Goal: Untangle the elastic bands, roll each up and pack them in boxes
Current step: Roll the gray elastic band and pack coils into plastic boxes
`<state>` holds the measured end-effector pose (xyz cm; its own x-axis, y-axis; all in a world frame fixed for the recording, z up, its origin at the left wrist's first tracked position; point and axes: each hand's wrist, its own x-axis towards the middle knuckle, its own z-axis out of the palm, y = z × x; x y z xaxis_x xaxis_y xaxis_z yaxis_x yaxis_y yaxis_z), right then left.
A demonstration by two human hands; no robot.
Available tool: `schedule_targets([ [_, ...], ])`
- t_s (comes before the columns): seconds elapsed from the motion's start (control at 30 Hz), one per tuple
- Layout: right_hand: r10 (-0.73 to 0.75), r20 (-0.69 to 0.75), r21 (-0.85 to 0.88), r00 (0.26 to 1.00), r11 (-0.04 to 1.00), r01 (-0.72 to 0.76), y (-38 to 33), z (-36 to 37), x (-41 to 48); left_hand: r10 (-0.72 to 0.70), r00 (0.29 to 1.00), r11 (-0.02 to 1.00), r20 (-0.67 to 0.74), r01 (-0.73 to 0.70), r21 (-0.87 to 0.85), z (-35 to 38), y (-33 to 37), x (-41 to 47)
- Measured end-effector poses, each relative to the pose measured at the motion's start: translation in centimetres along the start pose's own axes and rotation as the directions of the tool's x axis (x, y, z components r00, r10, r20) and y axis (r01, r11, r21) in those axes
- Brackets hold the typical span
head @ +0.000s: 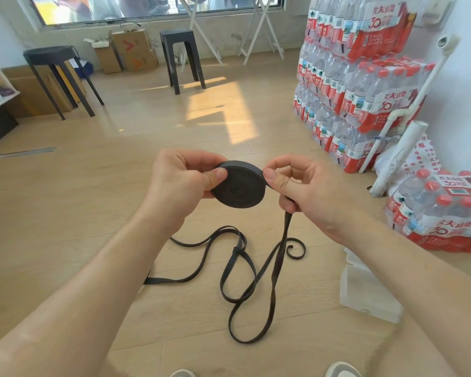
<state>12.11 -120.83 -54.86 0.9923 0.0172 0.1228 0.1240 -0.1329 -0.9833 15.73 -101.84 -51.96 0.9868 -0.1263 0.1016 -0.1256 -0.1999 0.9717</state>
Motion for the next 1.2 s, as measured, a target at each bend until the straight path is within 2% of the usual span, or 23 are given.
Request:
schedule_targets([
  [0.2, -0.136, -0.021, -0.065, 0.990, 0.989, 0.134, -0.4, 0.3, -0.4, 0.025, 1.000, 0.999, -0.006, -0.025, 0.022, -0.2, 0.1, 0.1],
  [0.27, -0.225, -0.062, -0.165, 0.972, 0.963, 0.213, -0.4, 0.3, -0.4, 0.034, 0.999, 0.999, -0.004, -0.034, 0.036, -0.3, 0.1, 0.2],
  [0.37, -0.407, -0.109, -0.426, 0.907, 0.843, 0.327, -0.2, 0.2, -0.2, 0.033, 0.999, 0.998, -0.014, -0.032, 0.060, -0.4, 0.0, 0.3],
  [0.47, -0.492, -0.128, -0.514, 0.861, 0.776, 0.366, 0.0, 0.2, -0.1, 0.021, 0.999, 0.998, -0.028, -0.020, 0.063, -0.4, -0.2, 0.4],
  [0.57, -0.456, -0.109, -0.486, 0.883, 0.800, 0.353, 0.1, 0.5, -0.1, -0.008, 1.000, 1.000, -0.029, 0.009, 0.026, -0.5, -0.2, 0.4],
  [0.77, -0.274, -0.138, -0.242, 0.952, 0.941, 0.236, -0.1, 1.2, -0.5, -0.092, 0.995, 0.995, -0.047, 0.090, -0.050, -0.1, -0.1, 0.1],
  [0.93, -0.262, -0.125, -0.207, 0.957, 0.950, 0.233, -0.1, 1.5, -0.6, -0.148, 0.985, 0.980, -0.086, 0.134, -0.145, 0.1, -0.2, 0.1],
  [1.0, -0.268, -0.138, -0.237, 0.953, 0.944, 0.231, -0.2, 1.3, -0.5, -0.189, 0.979, 0.964, -0.073, 0.171, -0.206, 0.4, -0.4, -0.1],
  [1.1, -0.318, -0.097, -0.425, 0.943, 0.870, 0.250, -0.2, 0.8, -0.3, -0.209, 0.978, 0.953, 0.009, 0.206, -0.220, 0.8, -0.7, -0.2],
  [1.17, -0.367, -0.038, -0.554, 0.930, 0.782, 0.286, -0.1, 0.6, -0.3, -0.123, 0.990, 0.988, 0.061, 0.128, -0.087, 1.0, -0.9, -0.2],
  [1.2, -0.402, -0.005, -0.616, 0.916, 0.723, 0.314, 0.0, 0.5, -0.3, -0.034, 0.997, 0.998, 0.076, 0.030, 0.052, 1.0, -1.0, -0.3],
])
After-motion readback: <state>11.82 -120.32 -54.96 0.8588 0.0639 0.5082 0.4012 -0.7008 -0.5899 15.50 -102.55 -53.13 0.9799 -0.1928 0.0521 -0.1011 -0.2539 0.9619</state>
